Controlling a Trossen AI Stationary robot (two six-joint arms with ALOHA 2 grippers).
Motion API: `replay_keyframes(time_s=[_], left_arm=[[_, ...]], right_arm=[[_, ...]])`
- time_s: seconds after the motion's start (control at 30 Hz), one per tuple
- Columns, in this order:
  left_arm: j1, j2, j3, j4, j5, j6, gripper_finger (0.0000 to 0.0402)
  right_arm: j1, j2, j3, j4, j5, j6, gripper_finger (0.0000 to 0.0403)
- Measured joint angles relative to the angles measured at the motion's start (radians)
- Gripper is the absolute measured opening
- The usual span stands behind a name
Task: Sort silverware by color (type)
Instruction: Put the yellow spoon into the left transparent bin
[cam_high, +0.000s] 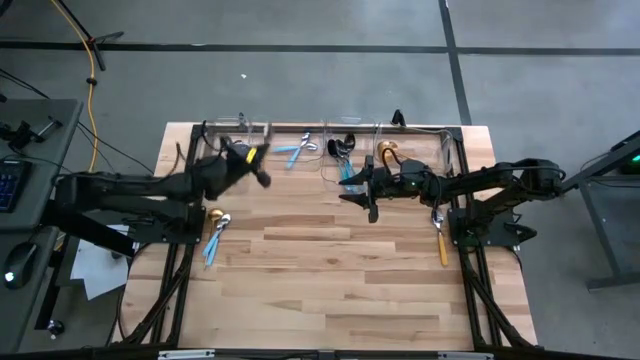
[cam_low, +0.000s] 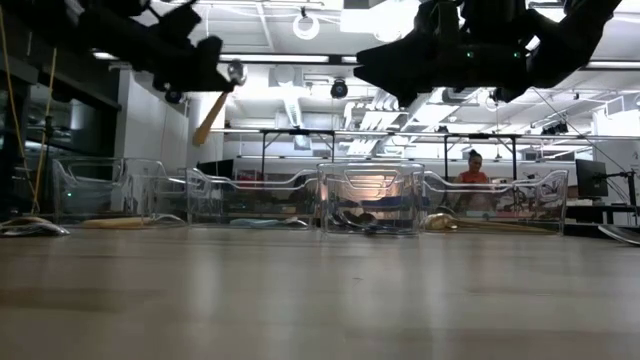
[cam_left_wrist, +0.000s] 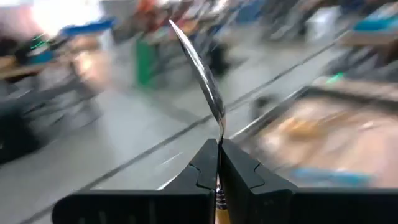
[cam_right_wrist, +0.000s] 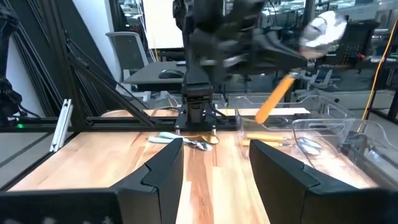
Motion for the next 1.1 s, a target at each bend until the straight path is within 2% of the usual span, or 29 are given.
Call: replay_keyframes(time_s=[0.13,0.23,0.33,0.43,0.5,0.83,1.1], left_arm=[[0.127,0.003,0.190,-0.463,-0.063,-0.114,0.0000],[0.218,0.043,0.309,-0.751,-0.101,-0.211,0.0000],[0.302,0.081,0.379,-0.969,-0.099,-0.297,0.0000],[0.379,0.122,0.395,-1.116,-0.044,-0.371,0.0000],[0.424,0.146,0.392,-1.164,0.008,-0.391,0.0000],[0.600,0.316,0.375,-1.163,0.264,-0.388,0.0000],[0.676,0.457,0.375,-1.155,0.318,-0.356,0.0000]], right_arm=[[0.000,0.000,0.000,0.000,0.000,-0.007,0.0169],[0.000,0.000,0.000,0.001,0.000,-0.007,0.0169],[0.000,0.000,0.000,0.005,0.000,-0.007,0.0169],[0.000,0.000,0.000,0.005,0.000,-0.007,0.0169],[0.000,0.000,0.000,0.006,0.000,-0.007,0.0169],[0.000,0.000,0.000,0.032,0.000,-0.007,0.0169],[0.000,0.000,0.000,0.031,0.000,-0.006,0.0169]])
